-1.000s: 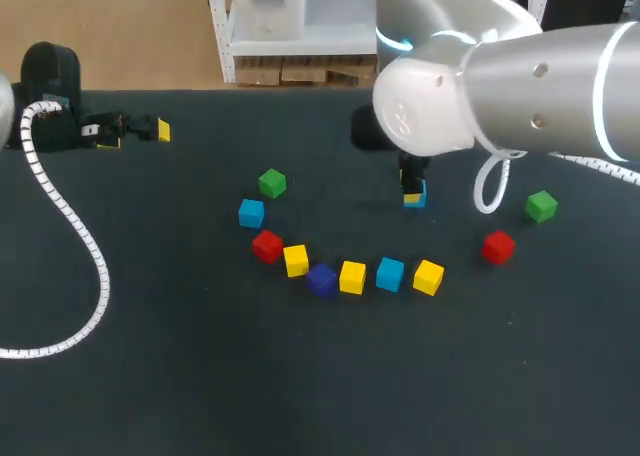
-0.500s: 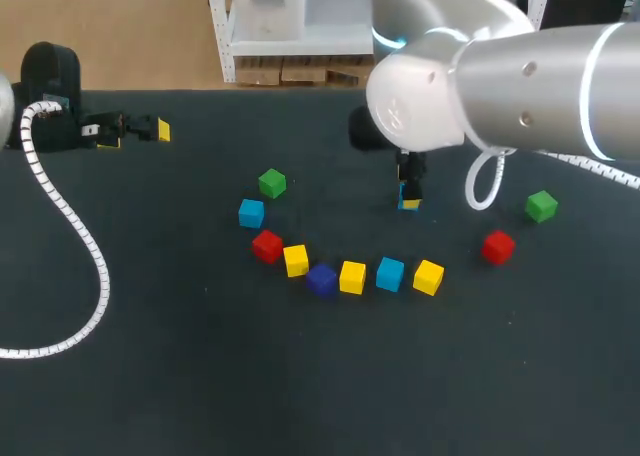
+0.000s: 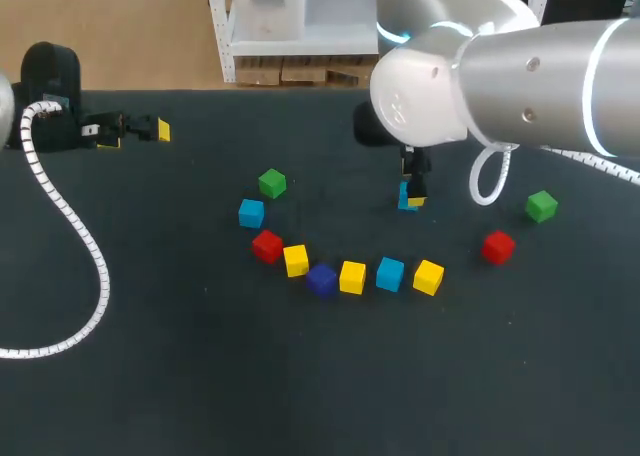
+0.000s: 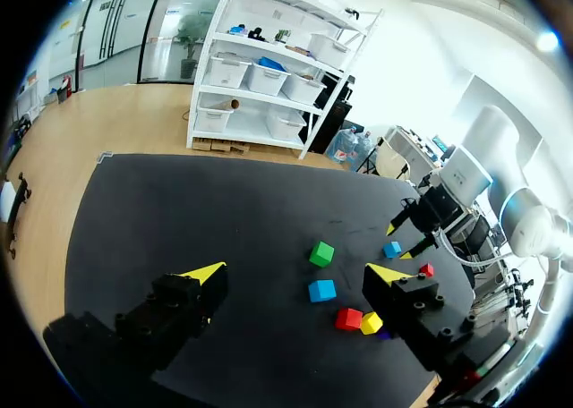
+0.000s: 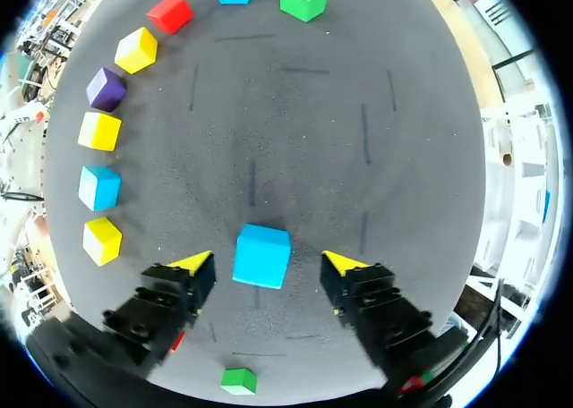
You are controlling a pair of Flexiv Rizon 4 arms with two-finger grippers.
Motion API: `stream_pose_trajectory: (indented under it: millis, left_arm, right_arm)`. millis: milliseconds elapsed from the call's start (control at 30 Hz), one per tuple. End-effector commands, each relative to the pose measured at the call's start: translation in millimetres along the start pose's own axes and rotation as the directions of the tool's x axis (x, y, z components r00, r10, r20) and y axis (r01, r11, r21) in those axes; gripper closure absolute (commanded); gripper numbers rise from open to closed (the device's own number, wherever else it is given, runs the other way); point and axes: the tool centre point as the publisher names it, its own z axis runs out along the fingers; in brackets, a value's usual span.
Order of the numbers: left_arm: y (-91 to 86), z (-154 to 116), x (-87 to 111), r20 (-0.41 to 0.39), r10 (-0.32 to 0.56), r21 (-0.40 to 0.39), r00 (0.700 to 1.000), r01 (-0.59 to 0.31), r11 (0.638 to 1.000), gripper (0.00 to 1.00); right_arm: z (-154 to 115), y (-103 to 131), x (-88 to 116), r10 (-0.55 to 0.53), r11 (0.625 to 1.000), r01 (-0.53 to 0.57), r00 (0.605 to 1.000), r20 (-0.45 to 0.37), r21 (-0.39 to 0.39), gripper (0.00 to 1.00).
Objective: Place the blue cubes, place green cubes on the blue cubes, place the yellow cubes on the green cubes, then place the red cubes on the yellow cubes, and place purple cube on the red cubes.
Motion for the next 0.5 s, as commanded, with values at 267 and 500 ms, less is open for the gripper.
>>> stream_pose_trajectory:
  millis: [267,500]
  left_arm:
    - [-0.2,-0.3,-0.1,-0.001,0.0,-0.001,1.0,0.0,1.0,0.0]
    - [-0.2,-0.3,-0.1,-0.001,0.0,-0.001,1.0,0.0,1.0,0.0]
  right_arm:
    - [7.0,1.1,-3.9,-0.001,1.0,0.001,1.0,-0.022,0.003,0.76]
    - [8.2,0.8,-2.9,0.001,1.0,-0.001,1.0,-0.025,0.007,1.0]
